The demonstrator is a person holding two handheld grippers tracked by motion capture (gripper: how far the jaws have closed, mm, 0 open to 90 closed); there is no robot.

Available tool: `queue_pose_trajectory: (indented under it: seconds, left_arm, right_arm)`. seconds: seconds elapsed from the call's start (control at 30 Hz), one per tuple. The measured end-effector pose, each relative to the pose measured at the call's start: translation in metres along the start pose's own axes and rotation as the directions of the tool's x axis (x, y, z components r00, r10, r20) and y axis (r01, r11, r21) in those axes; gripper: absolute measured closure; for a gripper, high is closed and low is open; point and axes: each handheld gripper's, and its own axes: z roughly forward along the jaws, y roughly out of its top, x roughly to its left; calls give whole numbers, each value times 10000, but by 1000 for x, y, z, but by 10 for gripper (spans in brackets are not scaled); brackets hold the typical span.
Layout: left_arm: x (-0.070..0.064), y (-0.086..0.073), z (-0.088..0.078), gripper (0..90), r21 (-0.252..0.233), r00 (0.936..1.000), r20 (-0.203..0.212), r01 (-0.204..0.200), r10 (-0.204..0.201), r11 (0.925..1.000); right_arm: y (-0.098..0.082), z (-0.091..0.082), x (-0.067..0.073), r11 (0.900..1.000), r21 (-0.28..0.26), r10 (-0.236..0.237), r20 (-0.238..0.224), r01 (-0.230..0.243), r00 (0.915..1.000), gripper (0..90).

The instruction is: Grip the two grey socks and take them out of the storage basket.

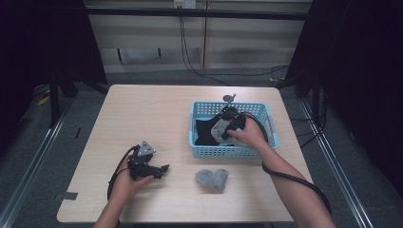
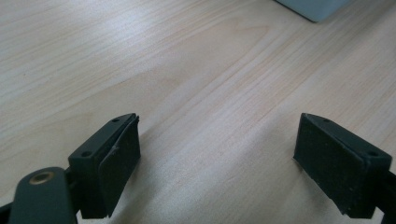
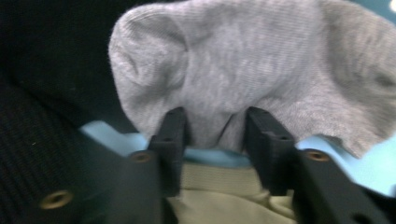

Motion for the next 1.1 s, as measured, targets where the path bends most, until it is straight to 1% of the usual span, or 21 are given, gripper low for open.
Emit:
queue_pose_trajectory:
  seconds: [0.03, 0.07, 0.1, 0.13, 0.2, 0.23, 0.33, 0.37, 0.4, 0.43, 0.47, 0.53, 0.6, 0.63, 0.7, 0.8, 0.83, 0.87, 0.93, 1.0, 1.1]
  left_arm:
    - [0, 0, 0, 137, -4, 10000, 2, 3, -3, 10000]
    - [0, 0, 0, 137, -4, 10000, 2, 3, -3, 10000]
    - [0, 0, 0, 137, -3, 10000, 1, 2, -2, 10000]
    - [0, 0, 0, 137, 1, 10000, 0, -1, 1, 10000]
    - [0, 0, 0, 137, 2, 10000, 3, -3, 3, 10000]
    - [0, 0, 0, 137, 1, 10000, 6, -6, 6, 10000]
    - [0, 0, 0, 136, 2, 10000, 5, -5, 5, 10000]
    - [0, 0, 0, 137, 3, 10000, 6, -7, 7, 10000]
    - [0, 0, 0, 136, 3, 10000, 6, -7, 7, 10000]
    - [0, 0, 0, 136, 2, 10000, 7, -7, 7, 10000]
    - [0, 0, 0, 136, 3, 10000, 6, -7, 7, 10000]
    - [0, 0, 0, 136, 4, 10000, 11, -17, 17, 10000]
    - [0, 0, 0, 136, 2, 10000, 14, -22, 22, 10000]
    - [0, 0, 0, 136, 4, 10000, 15, -21, 21, 10000]
    - [0, 0, 0, 136, 5, 10000, 16, -25, 25, 10000]
    - [0, 0, 0, 136, 1, 10000, 21, -22, 22, 10000]
    - [0, 0, 0, 135, 2, 10000, 17, -20, 20, 10000]
    - [0, 0, 0, 135, 0, 10000, 15, -17, 17, 10000]
    - [0, 0, 0, 135, 2, 10000, 21, -31, 31, 10000]
    - [0, 0, 1, 135, -60, 10000, 18, 81, -81, 9999]
    - [0, 0, 1, 135, -69, 10000, 20, 68, -68, 10000]
  right_arm:
    - [-1, 1, 0, 9999, 86, -74, -162, 75, 9998, 692]
    - [-1, 1, 0, 9999, 86, -74, -162, 75, 9998, 692]
    - [-2, 0, 0, 9994, 200, -265, -140, 268, 9995, 778]
    - [-3, -2, 0, 9994, 226, -248, -144, 252, 9996, 804]
    - [-3, -3, 0, 9994, 196, -274, -167, 277, 9995, 816]
    - [-5, -10, -2, 9995, 177, -260, -240, 264, 9994, 829]
    - [-6, -17, -4, 9998, 102, -194, -299, 197, 9994, 831]
    - [-7, -25, -6, 9996, 19, -287, -297, 288, 9991, 834]
    - [-7, -25, -6, 9996, 19, -287, -297, 288, 9991, 834]
    - [-8, -34, -7, 9993, -15, -362, -426, 362, 9984, 836]
    - [-8, -34, -7, 9993, -15, -362, -426, 362, 9984, 836]
    - [-9, -42, -8, 9988, -121, -489, -420, 484, 9979, 837]
    - [-11, -50, -8, 9990, -57, -443, -417, 441, 9981, 839]
    - [-12, -53, -9, 9983, -86, -586, -449, 582, 9973, 839]
    - [-14, -61, -9, 9983, -54, -587, -465, 586, 9972, 840]
    - [-14, -66, -8, 9971, -24, -764, -486, 764, 9959, 840]
    - [-14, -71, -6, 9951, -25, -991, -442, 991, 9941, 841]
    - [-14, -73, -5, 9941, -25, -1081, -458, 1081, 9931, 841]
    - [-14, -75, -4, 9934, -2, -1145, -478, 1146, 9923, 841]
    - [-13, -79, -2, 9905, 150, -1363, -415, 1370, 9898, 842]
    - [-12, -82, 0, 9905, 75, -1366, -485, 1371, 9894, 843]
